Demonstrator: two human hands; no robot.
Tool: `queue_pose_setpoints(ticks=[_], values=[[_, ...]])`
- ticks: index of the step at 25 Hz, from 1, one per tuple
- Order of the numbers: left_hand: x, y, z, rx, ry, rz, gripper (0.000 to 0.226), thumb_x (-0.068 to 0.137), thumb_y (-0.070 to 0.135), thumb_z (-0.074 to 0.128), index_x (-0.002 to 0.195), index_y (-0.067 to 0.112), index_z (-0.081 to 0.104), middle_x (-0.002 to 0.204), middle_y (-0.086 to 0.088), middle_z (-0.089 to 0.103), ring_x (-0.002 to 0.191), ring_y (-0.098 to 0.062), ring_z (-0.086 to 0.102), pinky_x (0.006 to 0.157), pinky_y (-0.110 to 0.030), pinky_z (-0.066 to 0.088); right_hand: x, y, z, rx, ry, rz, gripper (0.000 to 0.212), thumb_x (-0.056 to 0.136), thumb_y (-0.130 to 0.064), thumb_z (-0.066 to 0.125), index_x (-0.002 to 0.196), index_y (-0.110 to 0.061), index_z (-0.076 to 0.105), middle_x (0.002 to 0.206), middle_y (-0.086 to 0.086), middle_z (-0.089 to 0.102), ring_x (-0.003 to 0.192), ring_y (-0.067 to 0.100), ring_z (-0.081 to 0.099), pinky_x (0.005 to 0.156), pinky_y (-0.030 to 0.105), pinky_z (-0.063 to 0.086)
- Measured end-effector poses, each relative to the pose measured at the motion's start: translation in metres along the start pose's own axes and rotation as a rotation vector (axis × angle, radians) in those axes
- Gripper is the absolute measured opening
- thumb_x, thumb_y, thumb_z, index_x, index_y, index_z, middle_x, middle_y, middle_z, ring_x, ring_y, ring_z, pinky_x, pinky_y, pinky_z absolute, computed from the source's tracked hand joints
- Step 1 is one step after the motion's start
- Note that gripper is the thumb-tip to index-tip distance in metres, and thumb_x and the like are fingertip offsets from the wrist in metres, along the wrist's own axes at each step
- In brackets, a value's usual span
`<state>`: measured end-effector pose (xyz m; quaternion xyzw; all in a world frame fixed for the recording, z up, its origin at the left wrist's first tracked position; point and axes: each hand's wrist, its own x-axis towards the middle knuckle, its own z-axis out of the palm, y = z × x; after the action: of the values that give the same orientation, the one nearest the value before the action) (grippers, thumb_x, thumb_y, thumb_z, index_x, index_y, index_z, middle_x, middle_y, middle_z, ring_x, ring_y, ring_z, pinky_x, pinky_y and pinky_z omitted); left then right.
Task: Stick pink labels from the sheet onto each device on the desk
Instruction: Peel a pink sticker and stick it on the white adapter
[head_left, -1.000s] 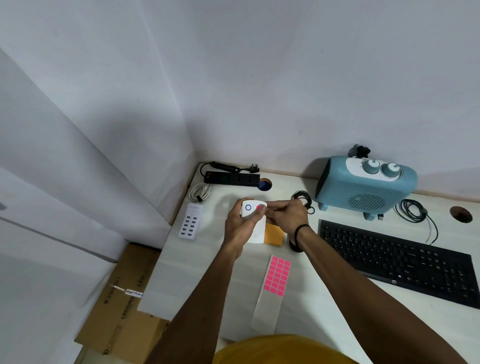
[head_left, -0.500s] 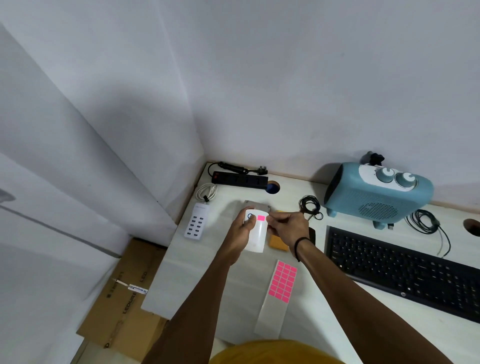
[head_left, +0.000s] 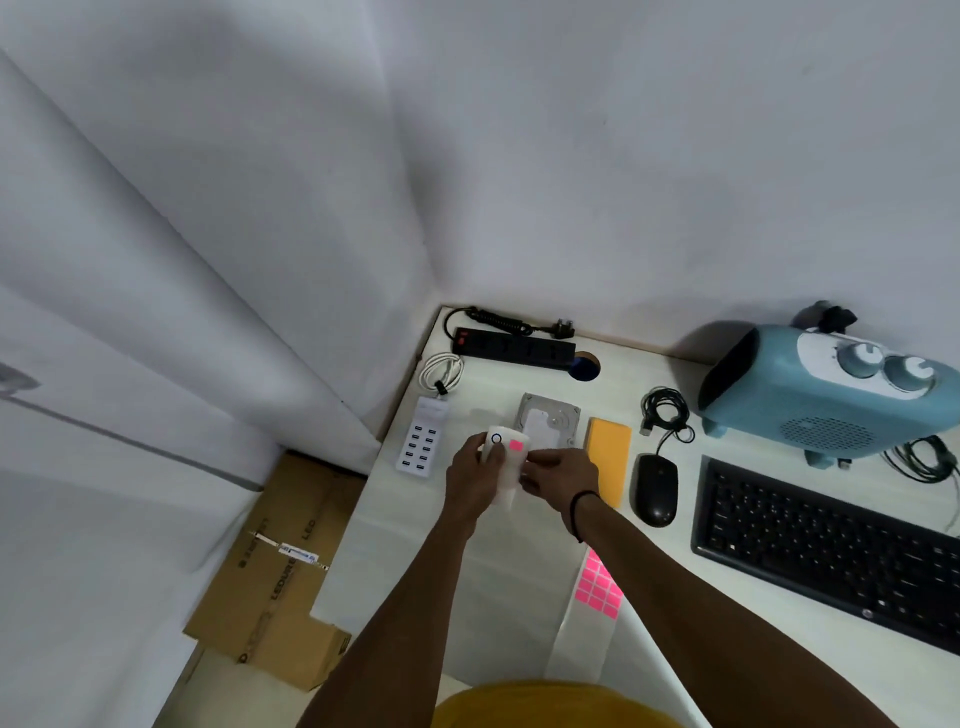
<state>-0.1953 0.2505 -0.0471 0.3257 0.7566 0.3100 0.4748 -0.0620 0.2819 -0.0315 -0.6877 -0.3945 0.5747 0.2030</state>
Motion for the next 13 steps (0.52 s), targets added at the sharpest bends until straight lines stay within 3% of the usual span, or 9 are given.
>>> queue_pose_setpoints(ticks=[2, 4, 7, 11, 13], values=[[0.017, 0.004, -0.007, 0.009, -0.021, -0.047, 0.040, 0.102, 0.036, 0.052, 0.141, 0.025, 0.055, 0.129, -0.004, 0.066, 0.112, -0.024, 0.063, 0.095, -0.046, 0.057, 0.015, -0.005, 0.015, -0.011, -0.021, 0.024, 0.018, 0.078, -0.004, 0.075, 0.089, -0.017, 0.080, 0.091, 0.013, 0.077, 0.085, 0.028, 0.075, 0.085, 0.043, 0.061], [0.036, 0.008, -0.012, 0.018, -0.053, -0.080, 0.047, 0.098, 0.019, 0.053, 0.145, 0.022, 0.051, 0.131, -0.004, 0.064, 0.115, -0.026, 0.061, 0.096, -0.043, 0.055, 0.033, -0.011, 0.029, -0.080, -0.032, 0.033, 0.032, 0.081, -0.003, 0.073, 0.111, -0.010, 0.074, 0.104, 0.011, 0.076, 0.095, 0.027, 0.073, 0.089, 0.041, 0.059], [0.064, 0.017, -0.016, 0.099, -0.084, -0.099, 0.056, 0.089, 0.000, 0.048, 0.142, 0.018, 0.052, 0.125, -0.003, 0.064, 0.115, -0.026, 0.060, 0.096, -0.041, 0.053, 0.057, -0.020, 0.045, -0.167, -0.019, 0.034, 0.037, 0.084, -0.004, 0.066, 0.119, -0.012, 0.072, 0.111, 0.008, 0.074, 0.104, 0.026, 0.069, 0.092, 0.041, 0.058], [0.098, 0.018, -0.014, 0.148, -0.123, -0.106, 0.063, 0.079, 0.002, 0.047, 0.139, 0.020, 0.054, 0.127, -0.007, 0.066, 0.118, -0.030, 0.061, 0.098, -0.049, 0.054, 0.075, -0.032, 0.055, -0.193, 0.012, 0.056, 0.041, 0.088, -0.001, 0.058, 0.126, -0.011, 0.066, 0.117, 0.009, 0.071, 0.106, 0.027, 0.067, 0.093, 0.041, 0.057], [0.108, 0.017, -0.015, 0.145, -0.123, -0.118, 0.064, 0.078, 0.000, 0.048, 0.139, 0.020, 0.055, 0.126, -0.007, 0.066, 0.117, -0.029, 0.061, 0.095, -0.046, 0.056, 0.081, -0.034, 0.058, -0.190, 0.019, 0.056, 0.039, 0.090, -0.005, 0.060, 0.129, -0.010, 0.064, 0.119, 0.010, 0.071, 0.108, 0.026, 0.066, 0.095, 0.033, 0.054]])
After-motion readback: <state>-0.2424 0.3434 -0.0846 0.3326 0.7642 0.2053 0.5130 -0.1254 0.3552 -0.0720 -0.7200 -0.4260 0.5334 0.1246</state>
